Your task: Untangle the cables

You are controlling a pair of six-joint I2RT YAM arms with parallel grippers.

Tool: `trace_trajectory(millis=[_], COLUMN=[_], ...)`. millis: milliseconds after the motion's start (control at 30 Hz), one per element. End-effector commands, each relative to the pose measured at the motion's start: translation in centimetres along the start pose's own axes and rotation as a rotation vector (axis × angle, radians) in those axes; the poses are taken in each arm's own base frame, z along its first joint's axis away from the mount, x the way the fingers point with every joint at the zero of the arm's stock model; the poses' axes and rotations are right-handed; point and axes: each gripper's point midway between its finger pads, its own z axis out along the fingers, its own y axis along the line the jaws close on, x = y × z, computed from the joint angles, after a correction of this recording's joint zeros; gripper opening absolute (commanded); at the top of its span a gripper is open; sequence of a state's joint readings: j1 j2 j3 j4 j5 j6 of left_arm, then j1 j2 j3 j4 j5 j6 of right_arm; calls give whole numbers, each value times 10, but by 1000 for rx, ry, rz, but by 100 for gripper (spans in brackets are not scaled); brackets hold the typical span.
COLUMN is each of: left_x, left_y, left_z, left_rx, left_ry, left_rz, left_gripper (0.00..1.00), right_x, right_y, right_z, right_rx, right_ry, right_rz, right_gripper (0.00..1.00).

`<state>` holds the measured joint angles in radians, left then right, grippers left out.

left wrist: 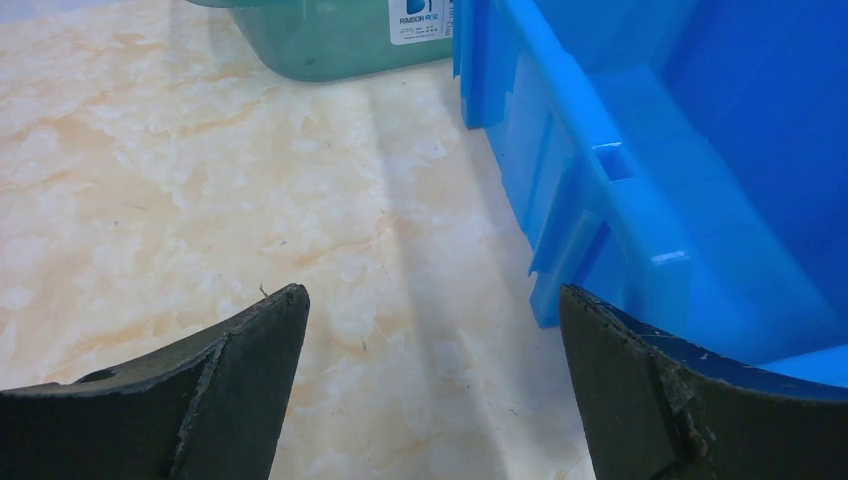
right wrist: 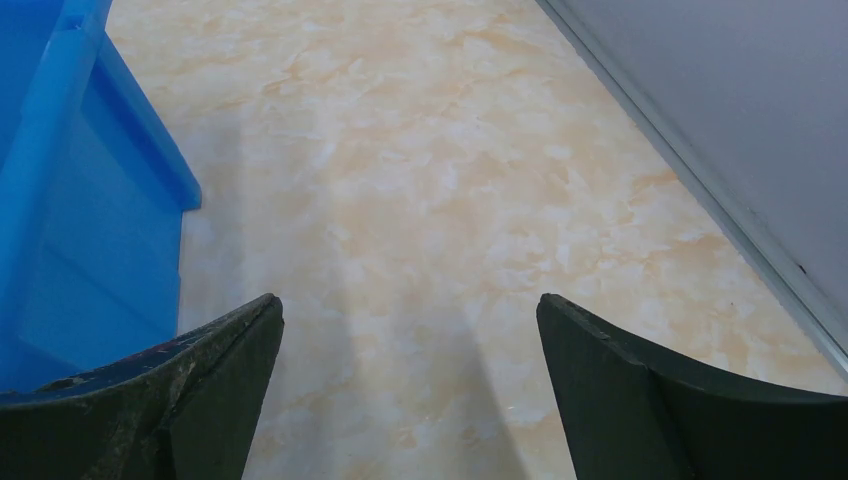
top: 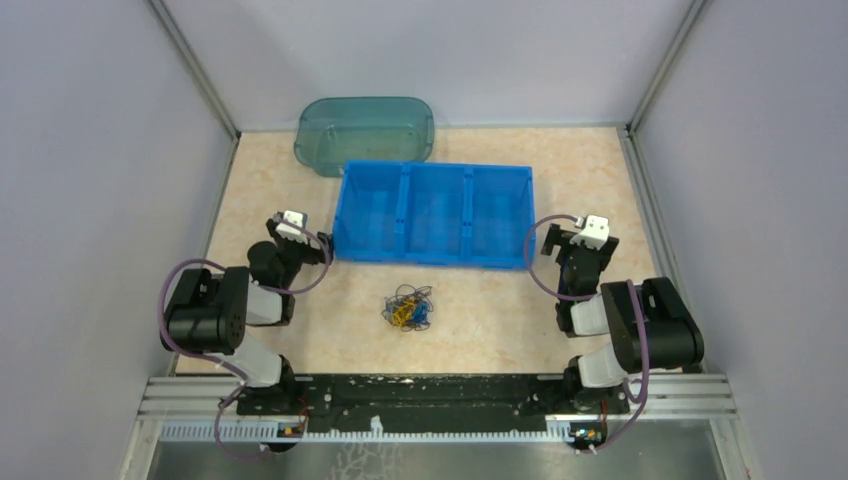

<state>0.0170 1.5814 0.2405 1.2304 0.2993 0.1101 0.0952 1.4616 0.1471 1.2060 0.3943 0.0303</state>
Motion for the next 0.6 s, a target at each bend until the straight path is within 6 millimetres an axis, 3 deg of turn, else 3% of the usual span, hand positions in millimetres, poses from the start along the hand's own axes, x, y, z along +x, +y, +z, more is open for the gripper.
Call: trace_trajectory(millis=[0,367,500,567], left_x=[-7,-7,-19,-23], left_y=[-2,-2,4,3], left_z=[1,1,-1,2], left_rx=[7,8,-2,22], left_ry=[-26,-26,-49,0], left_rz=[14,15,-6,-5], left_gripper=[100,100,100,100], right_x=[-22,-25,-34,-40], right_y=[2,-4,-6,-24], right_z=[7,7,-2,-5], right_rx=[-4,38,21,170], right_ry=[-70,-74,-112,-68], right_rz=[42,59,62,105], right_gripper=[99,99,99,99])
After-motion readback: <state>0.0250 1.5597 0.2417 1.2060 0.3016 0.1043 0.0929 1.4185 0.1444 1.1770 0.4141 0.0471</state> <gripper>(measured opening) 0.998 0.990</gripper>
